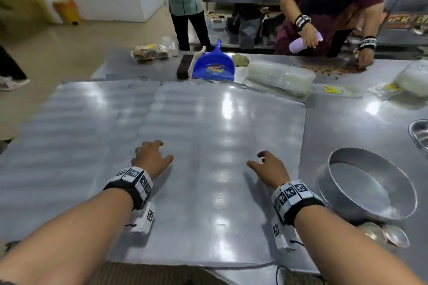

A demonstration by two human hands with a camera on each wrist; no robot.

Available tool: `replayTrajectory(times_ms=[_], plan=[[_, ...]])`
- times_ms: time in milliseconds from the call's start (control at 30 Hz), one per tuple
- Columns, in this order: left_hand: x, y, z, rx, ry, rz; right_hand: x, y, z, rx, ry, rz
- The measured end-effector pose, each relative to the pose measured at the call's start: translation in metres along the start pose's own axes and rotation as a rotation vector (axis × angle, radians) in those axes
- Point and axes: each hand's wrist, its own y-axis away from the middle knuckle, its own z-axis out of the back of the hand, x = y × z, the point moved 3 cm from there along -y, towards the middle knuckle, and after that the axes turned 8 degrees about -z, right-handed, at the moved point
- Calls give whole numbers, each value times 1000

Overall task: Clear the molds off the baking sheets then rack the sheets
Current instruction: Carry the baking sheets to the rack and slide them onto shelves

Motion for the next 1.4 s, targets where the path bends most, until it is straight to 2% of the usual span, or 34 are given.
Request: replayTrajectory(times_ms=[133,233,333,567,767,1033,1167,1300,1400], plan=[[61,-19,10,-28,29,126,3,-3,-24,-39,-3,-110],[85,-30,3,-3,166,143,4,1,-30,-116,-2,-162],[94,-41,-5,8,318,170,6,4,-29,-177,-28,-202],[102,-60,-11,-29,477,218,9,-6,-29,-127,-169,-268],[101,-61,-9,-104,524,164,10,-21,-28,-81,-266,-297],[57,-80,3,-58,546,4,-16,-9,-5,-143,-522,-318],[23,-90,-14,15,573,-49,-53,-4,3,-264,-597,-367],[10,-112,-45,84,568,-116,-79,5,11,-334,-633,-401],[-8,-108,-41,103,561,-150,-91,11,8,-340,-684,-419]])
